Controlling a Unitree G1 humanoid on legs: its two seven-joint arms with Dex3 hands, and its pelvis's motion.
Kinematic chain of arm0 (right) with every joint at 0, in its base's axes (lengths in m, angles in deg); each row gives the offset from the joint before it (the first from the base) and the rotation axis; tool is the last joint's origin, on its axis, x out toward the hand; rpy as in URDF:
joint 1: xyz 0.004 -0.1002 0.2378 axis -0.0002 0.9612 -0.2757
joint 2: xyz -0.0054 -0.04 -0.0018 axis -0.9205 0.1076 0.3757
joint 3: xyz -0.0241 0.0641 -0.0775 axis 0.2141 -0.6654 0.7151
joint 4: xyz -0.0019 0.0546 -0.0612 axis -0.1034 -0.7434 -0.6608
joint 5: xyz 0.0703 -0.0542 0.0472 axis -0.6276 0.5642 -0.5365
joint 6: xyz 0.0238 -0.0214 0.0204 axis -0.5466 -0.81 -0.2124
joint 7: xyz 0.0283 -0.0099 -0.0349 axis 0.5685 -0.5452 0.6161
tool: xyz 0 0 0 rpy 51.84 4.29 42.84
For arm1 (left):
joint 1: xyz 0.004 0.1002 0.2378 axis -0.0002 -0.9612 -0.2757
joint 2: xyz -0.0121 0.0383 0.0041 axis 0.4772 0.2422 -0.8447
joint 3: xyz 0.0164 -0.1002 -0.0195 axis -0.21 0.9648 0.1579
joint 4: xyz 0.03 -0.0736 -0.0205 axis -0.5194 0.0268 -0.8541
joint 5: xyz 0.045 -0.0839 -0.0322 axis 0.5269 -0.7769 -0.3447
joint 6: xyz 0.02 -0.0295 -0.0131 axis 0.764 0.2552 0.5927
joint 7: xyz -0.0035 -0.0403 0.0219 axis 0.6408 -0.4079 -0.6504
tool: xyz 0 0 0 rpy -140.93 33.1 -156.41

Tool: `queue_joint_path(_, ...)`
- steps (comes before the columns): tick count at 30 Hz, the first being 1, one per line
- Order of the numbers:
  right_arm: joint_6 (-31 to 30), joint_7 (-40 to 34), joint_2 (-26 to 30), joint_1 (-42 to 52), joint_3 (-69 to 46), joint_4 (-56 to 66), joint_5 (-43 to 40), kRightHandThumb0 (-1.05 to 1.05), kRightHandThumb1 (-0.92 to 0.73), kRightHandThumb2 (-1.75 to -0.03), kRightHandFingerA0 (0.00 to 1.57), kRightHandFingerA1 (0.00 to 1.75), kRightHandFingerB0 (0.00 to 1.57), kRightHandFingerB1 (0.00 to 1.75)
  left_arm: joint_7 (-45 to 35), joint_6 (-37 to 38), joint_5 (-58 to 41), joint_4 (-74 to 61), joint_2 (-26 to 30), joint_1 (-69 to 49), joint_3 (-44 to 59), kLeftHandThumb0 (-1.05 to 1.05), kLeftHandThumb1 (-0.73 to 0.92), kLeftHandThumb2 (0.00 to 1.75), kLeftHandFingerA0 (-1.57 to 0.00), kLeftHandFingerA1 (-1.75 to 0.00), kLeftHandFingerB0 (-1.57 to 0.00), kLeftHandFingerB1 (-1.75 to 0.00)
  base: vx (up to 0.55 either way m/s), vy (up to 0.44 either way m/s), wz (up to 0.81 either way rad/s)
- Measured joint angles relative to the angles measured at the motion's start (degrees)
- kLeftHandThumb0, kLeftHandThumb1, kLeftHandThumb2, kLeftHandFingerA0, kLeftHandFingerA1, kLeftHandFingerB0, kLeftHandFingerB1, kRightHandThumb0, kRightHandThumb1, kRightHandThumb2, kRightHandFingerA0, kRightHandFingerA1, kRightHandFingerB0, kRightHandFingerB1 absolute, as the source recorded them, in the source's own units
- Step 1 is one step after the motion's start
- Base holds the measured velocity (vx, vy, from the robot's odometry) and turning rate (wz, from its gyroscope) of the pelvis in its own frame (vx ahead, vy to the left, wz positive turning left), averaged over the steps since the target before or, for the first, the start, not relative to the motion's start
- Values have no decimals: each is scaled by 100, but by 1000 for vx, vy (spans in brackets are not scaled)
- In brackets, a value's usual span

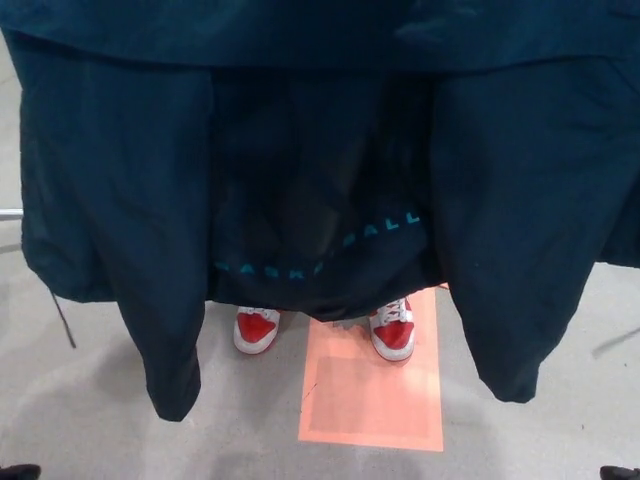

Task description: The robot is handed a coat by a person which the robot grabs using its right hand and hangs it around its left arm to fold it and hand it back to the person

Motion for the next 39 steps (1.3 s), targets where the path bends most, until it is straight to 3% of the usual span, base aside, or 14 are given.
queue_joint_path(1,53,16,1,-2,-11,-33,1,-76,-66,-100,11,44,0,35,-54,41,-18,43,0,6,51,-69,65,98,-5,-41,-5,-39,0,0,0)
queue_joint_path(3,119,22,1,-2,-16,-72,7,-73,-66,-100,3,40,6,32,-131,99,-39,84,0,6,121,-78,74,104,-7,-28,-6,-27,0,0,0)
queue_joint_path(6,202,21,1,-1,-44,-113,10,-75,-67,-102,6,43,4,32,-249,183,-66,139,0,2,178,-81,77,107,-7,-30,-7,-24,0,0,0)
queue_joint_path(8,251,0,1,2,-40,-121,22,-82,-72,-104,4,36,13,30,-333,243,-94,169,-1,-7,228,-81,83,114,-7,-26,-7,-26,0,0,0)
queue_joint_path(17,802,-139,-8,89,-128,282,5,-84,-73,-103,0,37,15,35,-648,556,-165,319,-2,-37,355,-83,83,114,-8,-29,-8,-27,0,0,0)
queue_joint_path(18,870,-140,-17,106,-151,353,-4,-86,-76,-103,0,38,10,36,-660,566,-168,328,-2,-35,361,-83,83,114,-8,-29,-7,-26,0,0,0)
queue_joint_path(19,1034,-143,-40,170,-194,543,-25,-77,-72,-104,6,41,7,39,-685,589,-170,350,-2,-32,366,-85,82,113,-8,-28,-8,-25,0,0,0)
queue_joint_path(20,1136,-150,-52,242,-204,701,-32,-36,-51,-108,0,47,0,46,-692,595,-170,363,-3,-33,367,-86,81,113,-9,-28,-9,-27,0,0,0)
queue_joint_path(24,1457,-191,-135,711,-221,1640,-58,-37,-50,-108,0,48,0,46,-697,606,-169,374,-11,-69,368,-83,82,113,-7,-26,-7,-27,0,0,0)
queue_joint_path(25,1507,-191,-171,851,-223,1894,-71,-80,-87,-67,20,32,19,29,-698,607,-169,373,-16,-82,368,-83,81,112,-7,-25,-7,-27,0,0,0)
queue_joint_path(31,1654,-194,-368,1593,-216,3362,-111,-74,-86,-64,20,31,21,29,-719,608,-171,370,-76,-138,369,-84,81,112,-9,-28,-8,-27,0,0,0)
queue_joint_path(38,1713,-196,-511,2160,-203,4961,-142,-77,-87,-67,19,31,19,28,-724,608,-169,365,-142,-176,368,-82,81,112,-7,-27,-7,-27,0,0,0)
queue_joint_path(39,1714,-196,-515,2207,-203,5168,-146,-37,-47,-107,0,48,0,47,-724,608,-169,364,-147,-179,368,-83,80,111,-8,-31,-8,-26,0,0,0)
